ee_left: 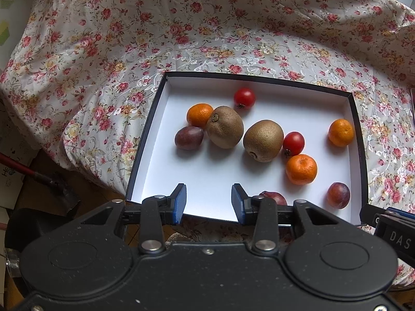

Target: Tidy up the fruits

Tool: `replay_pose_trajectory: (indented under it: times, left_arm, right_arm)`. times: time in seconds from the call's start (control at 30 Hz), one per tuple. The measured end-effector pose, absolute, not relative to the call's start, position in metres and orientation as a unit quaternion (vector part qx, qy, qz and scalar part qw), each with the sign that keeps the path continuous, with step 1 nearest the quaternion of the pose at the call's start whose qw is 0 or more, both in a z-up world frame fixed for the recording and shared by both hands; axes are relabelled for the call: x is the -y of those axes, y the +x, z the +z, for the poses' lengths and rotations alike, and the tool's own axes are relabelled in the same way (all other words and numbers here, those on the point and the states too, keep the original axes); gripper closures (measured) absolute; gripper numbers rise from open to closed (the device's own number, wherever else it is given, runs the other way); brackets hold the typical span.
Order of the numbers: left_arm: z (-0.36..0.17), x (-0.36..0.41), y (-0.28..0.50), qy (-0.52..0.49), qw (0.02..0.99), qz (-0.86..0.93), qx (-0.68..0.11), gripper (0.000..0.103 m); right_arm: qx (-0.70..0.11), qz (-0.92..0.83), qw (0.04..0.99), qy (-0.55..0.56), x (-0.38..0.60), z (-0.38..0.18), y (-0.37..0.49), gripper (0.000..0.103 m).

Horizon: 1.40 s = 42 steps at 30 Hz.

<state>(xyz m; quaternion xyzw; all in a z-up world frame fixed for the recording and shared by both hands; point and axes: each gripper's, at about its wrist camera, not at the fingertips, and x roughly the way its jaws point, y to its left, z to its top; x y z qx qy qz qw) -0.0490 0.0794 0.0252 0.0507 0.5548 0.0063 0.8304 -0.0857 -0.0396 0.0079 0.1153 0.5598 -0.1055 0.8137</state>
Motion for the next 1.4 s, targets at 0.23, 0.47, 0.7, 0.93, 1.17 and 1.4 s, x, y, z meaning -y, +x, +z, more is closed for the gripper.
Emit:
replay_pose_trajectory:
  times: [0.23, 0.47, 0.7, 0.93, 1.17, 1.4]
  left_arm:
    - [0.020, -0.077, -0.048, 0.054, 0.826, -0.002, -0.562, 0.054]
    - [0.019, -0.078, -0.048, 0.048, 0.823, -0.008, -0.566, 0.054]
    - [0.019, -0.076, -0.049, 0.050, 0.824, -0.013, -0.565, 0.054]
    - [0.019, -0.076, -0.048, 0.055, 0.824, -0.011, -0.564, 0.054]
    - [0.020, -0.075, -0.049, 0.056, 0.824, -0.014, -0.564, 0.054]
    - [0.020, -0.074, -0.049, 0.058, 0.824, -0.017, -0.564, 0.054]
  right_arm:
    - [-0.559, -0.107, 0.814, 0.117, 0.041, 0.009, -0.085, 0.066]
    - [-0.562, -0.106, 0.812, 0.115, 0.039, 0.006, -0.084, 0.066]
    - [-0.566, -0.105, 0.810, 0.113, 0.037, 0.003, -0.082, 0.066]
    - [-0.570, -0.103, 0.807, 0.113, 0.035, 0.001, -0.080, 0.066]
    - [-0.574, -0.101, 0.804, 0.118, 0.036, -0.001, -0.079, 0.066]
    - [-0.575, -0.099, 0.803, 0.120, 0.036, -0.001, -0.079, 0.066]
